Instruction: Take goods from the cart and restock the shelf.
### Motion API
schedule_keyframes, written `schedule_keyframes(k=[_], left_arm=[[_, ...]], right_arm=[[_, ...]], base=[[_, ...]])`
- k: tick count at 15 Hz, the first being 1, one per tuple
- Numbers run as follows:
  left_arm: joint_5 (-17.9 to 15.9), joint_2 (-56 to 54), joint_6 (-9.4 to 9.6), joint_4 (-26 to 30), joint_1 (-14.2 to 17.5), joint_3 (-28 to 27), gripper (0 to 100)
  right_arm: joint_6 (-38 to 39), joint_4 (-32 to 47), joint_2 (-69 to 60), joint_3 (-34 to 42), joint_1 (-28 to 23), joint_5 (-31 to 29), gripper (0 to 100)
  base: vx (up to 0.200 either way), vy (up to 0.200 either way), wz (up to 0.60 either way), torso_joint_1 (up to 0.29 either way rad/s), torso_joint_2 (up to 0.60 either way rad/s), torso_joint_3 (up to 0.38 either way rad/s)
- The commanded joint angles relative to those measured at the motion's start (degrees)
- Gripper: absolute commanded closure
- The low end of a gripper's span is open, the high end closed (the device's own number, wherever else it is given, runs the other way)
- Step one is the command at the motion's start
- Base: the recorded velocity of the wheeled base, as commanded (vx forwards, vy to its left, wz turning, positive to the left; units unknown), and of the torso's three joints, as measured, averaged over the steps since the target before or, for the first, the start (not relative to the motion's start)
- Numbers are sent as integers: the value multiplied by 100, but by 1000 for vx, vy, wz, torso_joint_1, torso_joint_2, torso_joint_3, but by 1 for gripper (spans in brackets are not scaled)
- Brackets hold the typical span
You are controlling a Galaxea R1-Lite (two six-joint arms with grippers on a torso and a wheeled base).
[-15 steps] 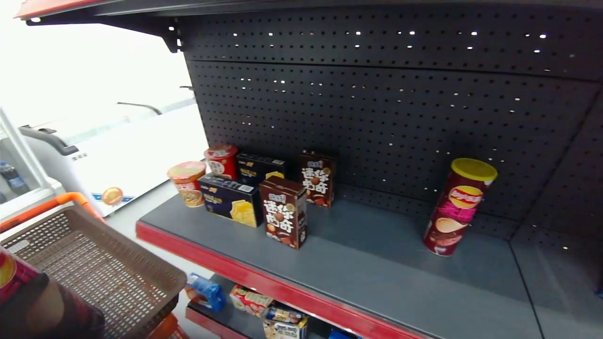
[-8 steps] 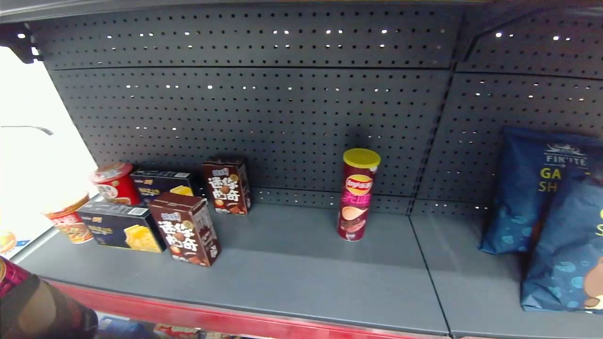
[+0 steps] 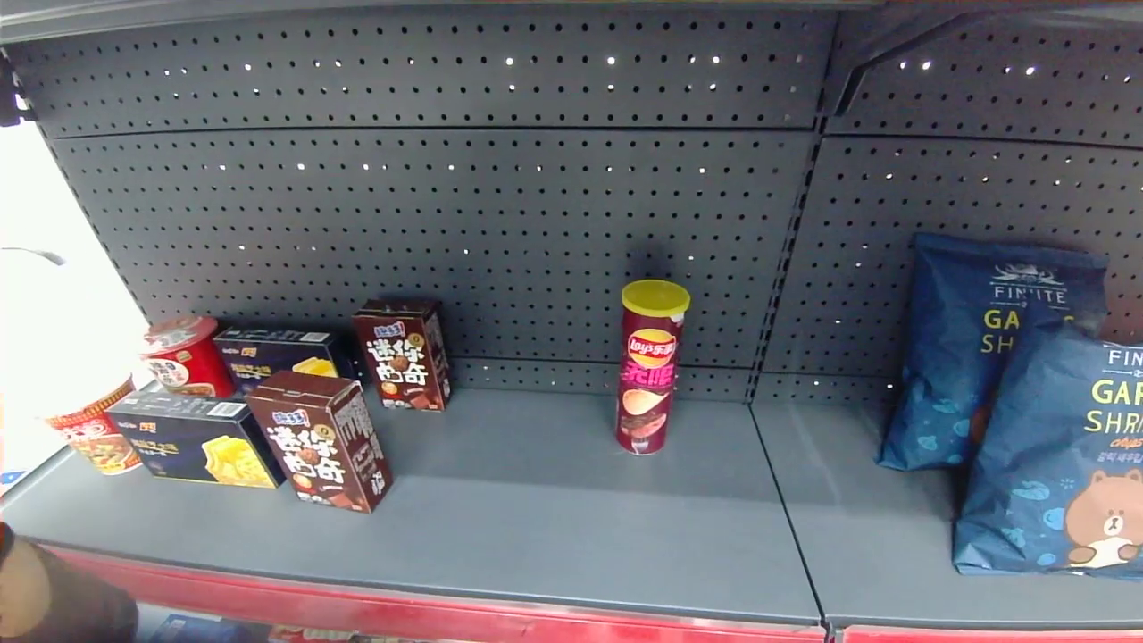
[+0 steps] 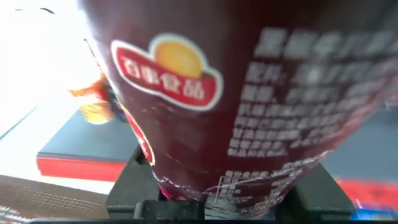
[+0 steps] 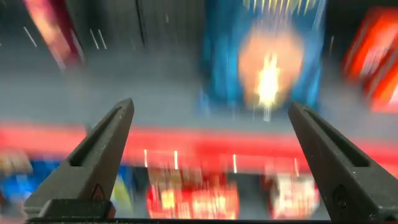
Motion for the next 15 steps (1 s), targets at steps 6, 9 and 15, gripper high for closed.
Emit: schedule_keyframes(k=[6,9,15], left_arm=[[322,-376,87,210,-18,-127,100],[287,-147,52,192,-53,-127,100],[146,-121,-80,201,-53,-75,100]], right_arm=[[-235,-279,3762,-2300,1894,829,0],[-51,521,4492,-3056,2413,846,0],[37,-973,7023,-3153,2562,1057,0]], base=[[0,0,0,0,0,0],[0,0,0,0,0,0],[0,0,0,0,0,0]])
